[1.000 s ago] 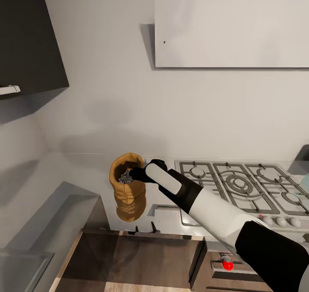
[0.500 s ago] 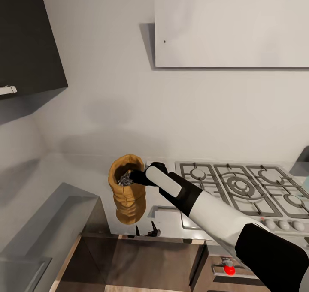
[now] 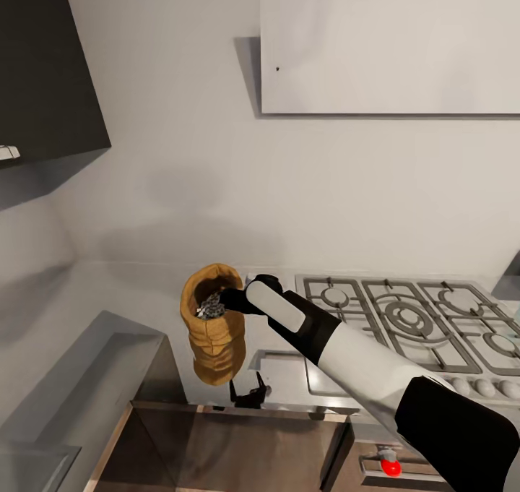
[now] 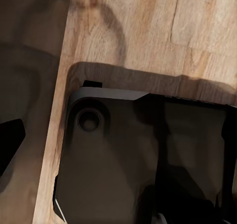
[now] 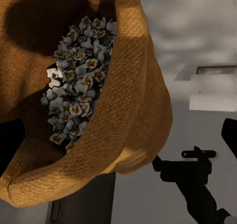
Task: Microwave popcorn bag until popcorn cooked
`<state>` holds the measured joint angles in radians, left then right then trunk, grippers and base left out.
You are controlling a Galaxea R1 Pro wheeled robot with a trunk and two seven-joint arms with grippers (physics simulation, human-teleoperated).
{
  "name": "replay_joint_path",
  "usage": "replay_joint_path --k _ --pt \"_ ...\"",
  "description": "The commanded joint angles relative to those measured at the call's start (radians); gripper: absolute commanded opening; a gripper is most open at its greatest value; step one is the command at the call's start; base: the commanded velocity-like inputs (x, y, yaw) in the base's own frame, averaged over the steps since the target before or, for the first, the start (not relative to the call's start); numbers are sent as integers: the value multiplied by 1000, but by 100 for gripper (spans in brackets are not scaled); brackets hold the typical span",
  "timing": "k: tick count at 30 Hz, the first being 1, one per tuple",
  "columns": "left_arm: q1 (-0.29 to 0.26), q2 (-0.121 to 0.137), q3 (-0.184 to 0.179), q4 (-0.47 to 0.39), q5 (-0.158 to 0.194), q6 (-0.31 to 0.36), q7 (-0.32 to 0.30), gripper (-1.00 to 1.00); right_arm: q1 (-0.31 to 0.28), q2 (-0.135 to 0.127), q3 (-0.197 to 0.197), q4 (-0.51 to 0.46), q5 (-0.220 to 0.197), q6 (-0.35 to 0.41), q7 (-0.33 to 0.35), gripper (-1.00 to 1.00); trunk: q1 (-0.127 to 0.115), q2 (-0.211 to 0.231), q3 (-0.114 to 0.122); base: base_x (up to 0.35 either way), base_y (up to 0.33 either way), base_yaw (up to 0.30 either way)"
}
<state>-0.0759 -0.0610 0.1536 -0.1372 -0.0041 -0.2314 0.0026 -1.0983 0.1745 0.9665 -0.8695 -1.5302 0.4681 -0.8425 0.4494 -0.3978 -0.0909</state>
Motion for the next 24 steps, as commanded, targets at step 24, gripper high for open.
replay_joint_path --k 24 --pt "-1 0 3 1 0 -3 0 100 24 0 3 69 -4 3 82 100 1 -2 -2 33 0 0"
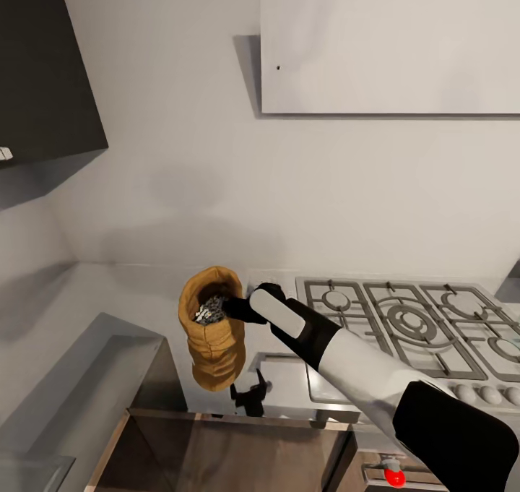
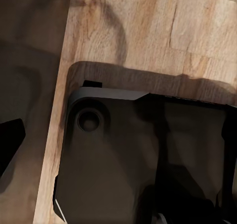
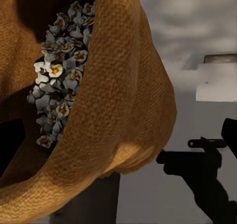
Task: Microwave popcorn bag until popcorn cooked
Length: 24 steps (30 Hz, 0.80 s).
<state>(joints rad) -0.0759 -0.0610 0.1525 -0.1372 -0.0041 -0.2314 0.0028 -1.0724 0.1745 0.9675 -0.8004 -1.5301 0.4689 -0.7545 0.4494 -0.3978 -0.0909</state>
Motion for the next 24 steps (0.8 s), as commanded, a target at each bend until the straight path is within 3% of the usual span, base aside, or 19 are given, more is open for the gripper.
replay_joint_path --k 1,24 --pt "-1 0 4 1 0 -3 0 100 -1 0 2 1 -4 2 -4 100 1 -2 -2 0 0 0" --pt "-1 0 4 1 -1 -3 0 100 3 0 3 9 -4 2 3 100 1 -2 -2 0 0 0"
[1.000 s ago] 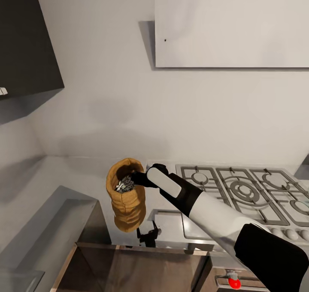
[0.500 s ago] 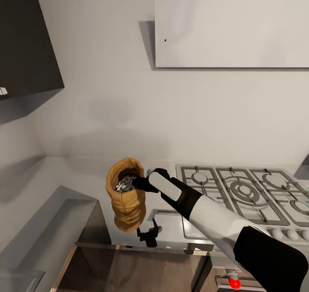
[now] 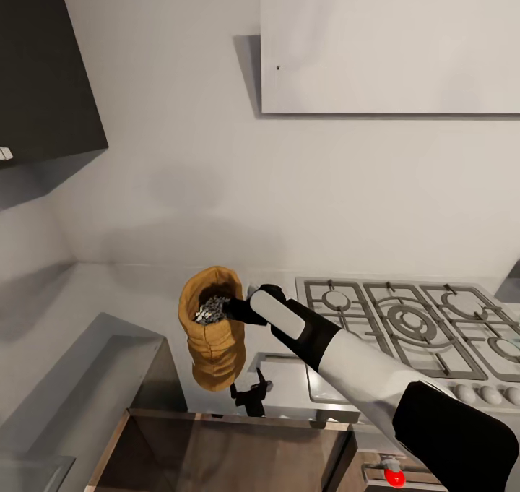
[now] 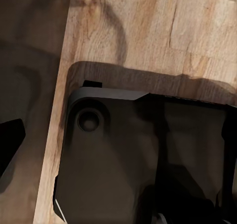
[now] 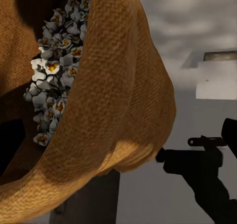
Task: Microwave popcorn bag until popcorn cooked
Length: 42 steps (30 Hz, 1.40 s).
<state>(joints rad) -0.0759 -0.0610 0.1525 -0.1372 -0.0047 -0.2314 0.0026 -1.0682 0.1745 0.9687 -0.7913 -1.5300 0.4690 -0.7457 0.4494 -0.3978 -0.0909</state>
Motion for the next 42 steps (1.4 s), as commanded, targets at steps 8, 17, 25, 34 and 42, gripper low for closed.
replay_joint_path --k 8,17,25,34,42 --pt "-1 0 4 1 -1 -4 0 100 10 0 4 35 -3 2 46 100 1 -2 -2 0 0 0" --pt "-1 0 4 1 -1 -4 0 100 10 0 4 38 -2 2 52 100 1 -2 -2 0 0 0" --pt "-1 0 4 1 -1 -4 0 100 10 0 5 38 -2 2 52 -100 1 -2 -2 0 0 0" --pt "-1 0 4 1 -1 -5 0 100 10 0 7 44 -2 2 53 -100 1 -2 -2 0 0 0" --pt "-1 0 4 1 -1 -5 -1 100 10 0 7 49 -2 2 54 -100 1 -2 -2 0 0 0"
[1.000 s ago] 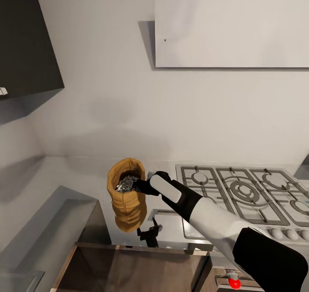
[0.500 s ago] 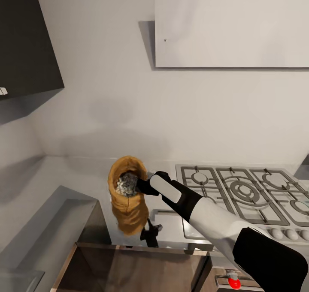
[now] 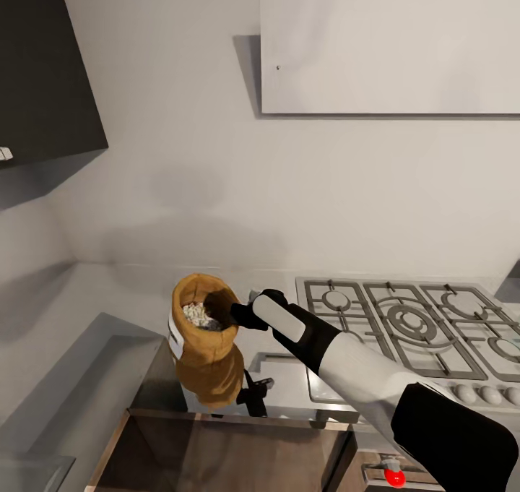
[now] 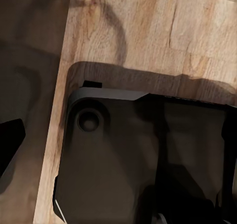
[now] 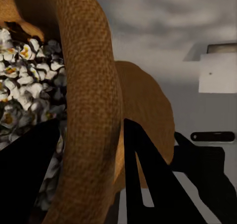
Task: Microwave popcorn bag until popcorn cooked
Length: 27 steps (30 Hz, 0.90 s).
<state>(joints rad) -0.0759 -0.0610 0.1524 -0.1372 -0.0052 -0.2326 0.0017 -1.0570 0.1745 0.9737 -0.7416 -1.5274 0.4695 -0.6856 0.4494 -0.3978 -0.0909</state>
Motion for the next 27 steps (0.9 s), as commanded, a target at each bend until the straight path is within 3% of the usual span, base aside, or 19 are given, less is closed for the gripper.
replay_joint_path --k 1,8,16,19,23,27 --pt "-1 0 4 1 -1 -3 1 100 -1 0 2 0 -5 1 -6 -100 1 -2 -2 0 0 0" --pt "-1 0 4 1 0 -4 1 100 -7 0 3 0 -5 7 15 -100 1 -2 -2 0 0 0" --pt "-1 0 4 1 0 -3 1 100 -110 0 -13 -1 -8 131 -11 -100 1 -2 -2 0 0 0" --pt "-1 0 5 1 -1 -3 0 100 -133 0 -81 -2 -5 195 -33 -100 1 -2 -2 0 0 0" --pt "-1 0 5 1 0 -3 0 100 -172 0 -120 -4 -5 244 -86 -100 1 -2 -2 0 0 0" --pt "-1 0 4 1 -1 -4 0 100 -210 0 -196 -6 -4 311 -150 -100 1 -2 -2 0 0 0"
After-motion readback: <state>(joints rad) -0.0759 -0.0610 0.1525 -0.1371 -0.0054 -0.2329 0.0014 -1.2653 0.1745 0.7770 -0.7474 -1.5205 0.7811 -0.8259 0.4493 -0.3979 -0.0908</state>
